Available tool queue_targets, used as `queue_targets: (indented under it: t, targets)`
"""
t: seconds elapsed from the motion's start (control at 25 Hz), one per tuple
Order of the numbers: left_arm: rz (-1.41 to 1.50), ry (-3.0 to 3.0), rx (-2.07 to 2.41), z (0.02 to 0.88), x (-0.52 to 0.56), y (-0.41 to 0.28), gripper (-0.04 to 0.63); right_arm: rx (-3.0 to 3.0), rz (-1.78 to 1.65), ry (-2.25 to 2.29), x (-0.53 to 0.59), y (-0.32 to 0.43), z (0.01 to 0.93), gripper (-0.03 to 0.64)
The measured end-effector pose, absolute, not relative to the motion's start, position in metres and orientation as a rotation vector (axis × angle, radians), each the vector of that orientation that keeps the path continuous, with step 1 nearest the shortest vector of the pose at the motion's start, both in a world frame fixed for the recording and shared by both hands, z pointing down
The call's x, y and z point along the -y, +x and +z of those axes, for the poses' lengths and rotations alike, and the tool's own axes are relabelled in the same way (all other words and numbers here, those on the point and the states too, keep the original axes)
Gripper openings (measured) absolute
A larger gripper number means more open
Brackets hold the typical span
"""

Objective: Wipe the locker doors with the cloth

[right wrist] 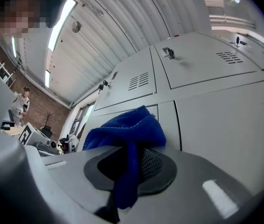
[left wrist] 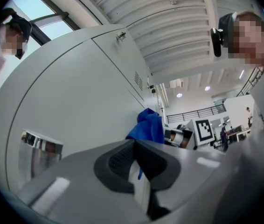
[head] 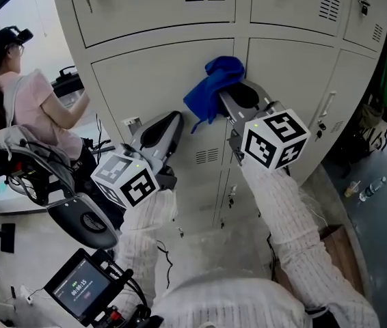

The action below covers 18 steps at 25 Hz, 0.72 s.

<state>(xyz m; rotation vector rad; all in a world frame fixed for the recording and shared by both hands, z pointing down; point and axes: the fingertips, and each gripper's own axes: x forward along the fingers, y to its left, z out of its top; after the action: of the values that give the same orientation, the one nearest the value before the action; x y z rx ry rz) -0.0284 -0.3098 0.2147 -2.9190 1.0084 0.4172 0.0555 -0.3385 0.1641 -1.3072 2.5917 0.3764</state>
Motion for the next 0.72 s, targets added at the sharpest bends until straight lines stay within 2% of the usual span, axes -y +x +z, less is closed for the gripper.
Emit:
queue_targets:
  t: [0.72]
  targets:
    - [0.204, -3.114, -1.083, 0.322, 0.297, -0.029, -0.002, -2.728, 0.143, -1.396, 0.333, 0.038, 0.277, 0.049]
